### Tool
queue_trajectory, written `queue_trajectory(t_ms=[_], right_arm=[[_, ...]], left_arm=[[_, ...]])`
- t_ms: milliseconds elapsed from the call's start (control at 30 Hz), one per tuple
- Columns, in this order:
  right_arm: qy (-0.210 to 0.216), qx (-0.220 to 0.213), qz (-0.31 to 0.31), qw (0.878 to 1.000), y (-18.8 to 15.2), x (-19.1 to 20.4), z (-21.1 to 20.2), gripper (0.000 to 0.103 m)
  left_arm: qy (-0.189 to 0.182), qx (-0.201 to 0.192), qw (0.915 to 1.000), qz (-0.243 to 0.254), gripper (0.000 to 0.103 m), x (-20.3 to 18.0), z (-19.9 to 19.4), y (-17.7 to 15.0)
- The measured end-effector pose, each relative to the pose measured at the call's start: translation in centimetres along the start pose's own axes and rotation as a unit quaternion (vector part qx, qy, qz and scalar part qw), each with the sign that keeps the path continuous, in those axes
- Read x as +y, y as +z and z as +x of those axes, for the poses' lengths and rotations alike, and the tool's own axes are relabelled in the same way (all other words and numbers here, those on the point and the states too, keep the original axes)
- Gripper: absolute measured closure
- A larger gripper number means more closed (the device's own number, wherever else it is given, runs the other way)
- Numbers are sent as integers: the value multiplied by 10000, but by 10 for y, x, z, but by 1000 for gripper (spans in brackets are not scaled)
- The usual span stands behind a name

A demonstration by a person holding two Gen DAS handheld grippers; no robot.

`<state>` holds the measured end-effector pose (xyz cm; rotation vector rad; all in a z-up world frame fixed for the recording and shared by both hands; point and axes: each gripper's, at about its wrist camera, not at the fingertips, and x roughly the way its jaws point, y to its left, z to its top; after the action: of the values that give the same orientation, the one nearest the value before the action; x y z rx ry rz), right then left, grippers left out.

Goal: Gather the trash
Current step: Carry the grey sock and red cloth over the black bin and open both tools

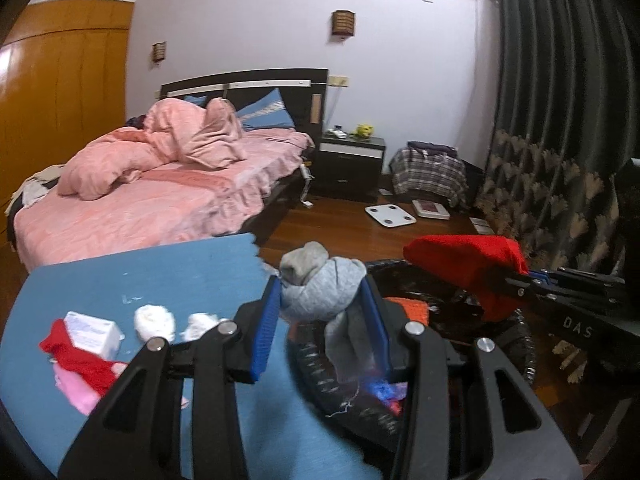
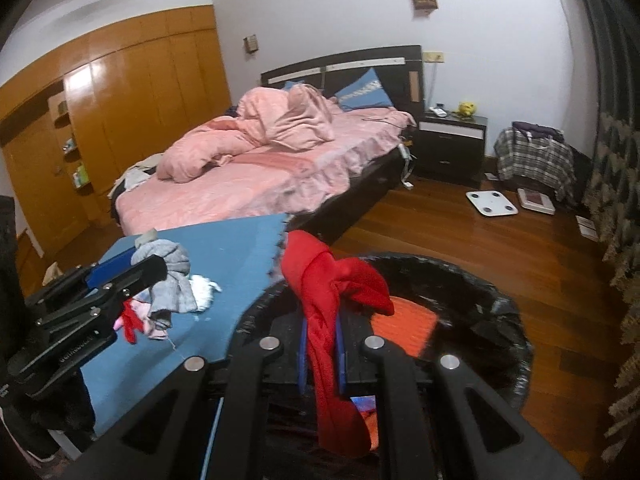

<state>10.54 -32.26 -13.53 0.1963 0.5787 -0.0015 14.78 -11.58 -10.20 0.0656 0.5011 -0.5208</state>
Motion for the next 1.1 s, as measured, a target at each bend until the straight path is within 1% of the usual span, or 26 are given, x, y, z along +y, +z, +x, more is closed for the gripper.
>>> queue_trajectory(t_ms=[167,267,333,400,433,467,500,533,567,600,667,700,733,767,800,867,933,1100], right_arm=[[-195,49,93,9998,-5,-21,1,92],[-306,78,170,9994,-9,-34,2,92],[-429,94,237,9988,-13,-42,3,88],[-501,122,283,9983,-16,-49,5,86],[-538,138,299,9980,-17,-51,6,81],[-585,153,323,9976,-19,-55,6,72],[-635,164,364,9972,-21,-59,7,66],[-665,164,393,9969,-22,-61,7,53],[-717,159,436,9963,-25,-65,7,42],[-741,158,446,9961,-26,-66,7,37],[-804,156,461,9956,-29,-67,6,24],[-806,152,464,9955,-29,-67,7,22],[-806,140,463,9956,-29,-68,7,16],[-809,118,454,9956,-29,-67,7,7],[-805,78,424,9958,-29,-64,6,5],[-749,58,346,9966,-29,-60,7,6],[-725,100,180,9972,-27,-50,10,6],[-558,162,129,9982,-24,-35,14,6]], left_arm=[[-198,46,9998,86,64,-18,17,2],[-382,138,9991,93,64,-28,31,3],[-515,202,9984,100,63,-32,39,3],[-661,284,9974,96,60,-34,46,3],[-731,294,9969,84,59,-35,49,2],[-797,307,9963,73,55,-34,51,1],[-848,341,9958,59,48,-33,53,0],[-854,347,9957,60,45,-32,54,-2],[-832,349,9959,79,40,-30,54,-4],[-792,353,9962,95,37,-30,54,-6],[-719,351,9968,94,34,-28,52,-9],[-614,341,9975,75,31,-24,50,-10],[-538,321,9980,66,29,-22,48,-12],[-463,299,9985,55,25,-22,45,-12],[-311,264,9992,23,21,-16,40,-14],[-142,231,9996,-29,17,-7,34,-16],[62,231,9996,-151,16,6,27,-19],[498,266,9973,-469,16,45,12,-22]])
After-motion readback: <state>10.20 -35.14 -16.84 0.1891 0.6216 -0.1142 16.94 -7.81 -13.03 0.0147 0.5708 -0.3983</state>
